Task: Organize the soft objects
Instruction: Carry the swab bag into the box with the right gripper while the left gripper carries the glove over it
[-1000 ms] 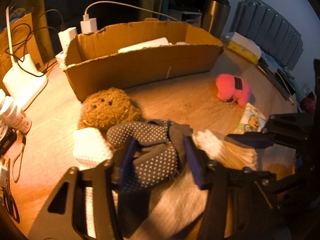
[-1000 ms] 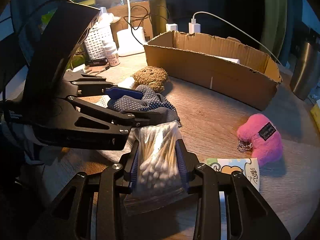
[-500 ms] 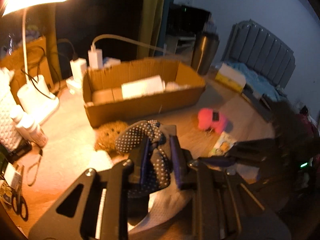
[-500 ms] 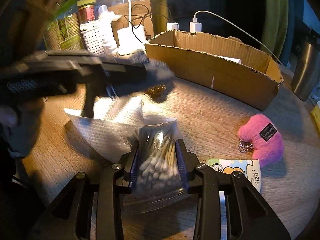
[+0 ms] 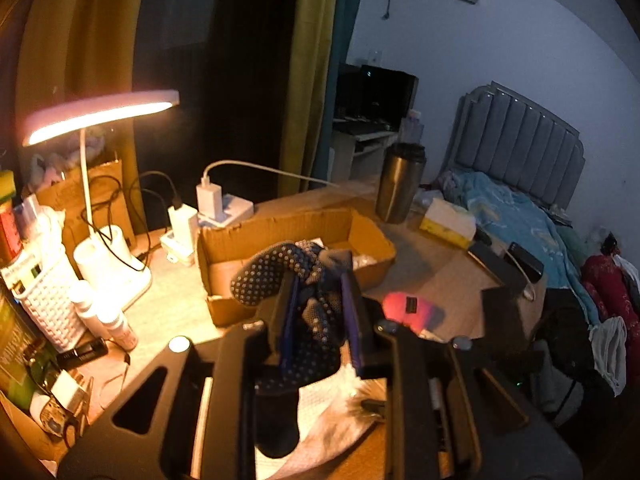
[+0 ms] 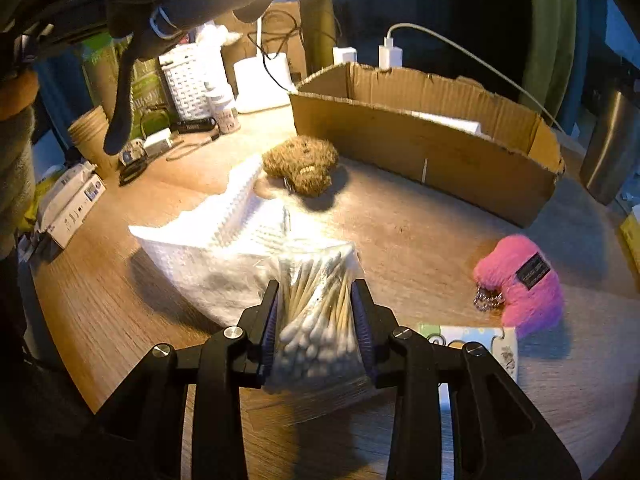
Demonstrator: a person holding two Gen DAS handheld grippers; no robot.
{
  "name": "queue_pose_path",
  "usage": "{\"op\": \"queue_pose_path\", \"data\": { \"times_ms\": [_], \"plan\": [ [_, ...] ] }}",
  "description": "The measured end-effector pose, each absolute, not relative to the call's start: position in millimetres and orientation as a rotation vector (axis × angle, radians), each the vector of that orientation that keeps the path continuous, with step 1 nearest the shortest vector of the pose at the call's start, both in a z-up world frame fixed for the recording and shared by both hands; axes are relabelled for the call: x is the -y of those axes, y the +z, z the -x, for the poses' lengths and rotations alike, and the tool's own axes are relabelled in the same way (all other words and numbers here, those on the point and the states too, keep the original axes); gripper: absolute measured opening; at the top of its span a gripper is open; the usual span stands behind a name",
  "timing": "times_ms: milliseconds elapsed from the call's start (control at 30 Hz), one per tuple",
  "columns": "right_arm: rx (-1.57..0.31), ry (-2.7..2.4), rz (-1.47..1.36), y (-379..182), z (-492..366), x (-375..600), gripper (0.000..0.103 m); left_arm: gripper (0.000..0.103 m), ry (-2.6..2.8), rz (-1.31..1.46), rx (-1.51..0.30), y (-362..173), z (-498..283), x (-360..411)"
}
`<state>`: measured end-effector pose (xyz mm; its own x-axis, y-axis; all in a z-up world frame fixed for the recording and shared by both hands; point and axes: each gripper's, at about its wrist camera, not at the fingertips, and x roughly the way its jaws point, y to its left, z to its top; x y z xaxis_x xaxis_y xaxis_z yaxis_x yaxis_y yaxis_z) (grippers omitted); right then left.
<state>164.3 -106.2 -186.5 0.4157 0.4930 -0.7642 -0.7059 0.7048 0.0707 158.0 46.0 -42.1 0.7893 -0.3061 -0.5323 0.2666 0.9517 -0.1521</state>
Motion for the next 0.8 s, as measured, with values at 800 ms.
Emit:
{"op": "queue_pose_path", "data": {
  "times_ms": [800],
  "plan": [
    [-0.604,0.622,0.211,-83,-251,143,0.036,0.022,-0.203,0.112,-0.553,-43,-222,-58]
  ]
}}
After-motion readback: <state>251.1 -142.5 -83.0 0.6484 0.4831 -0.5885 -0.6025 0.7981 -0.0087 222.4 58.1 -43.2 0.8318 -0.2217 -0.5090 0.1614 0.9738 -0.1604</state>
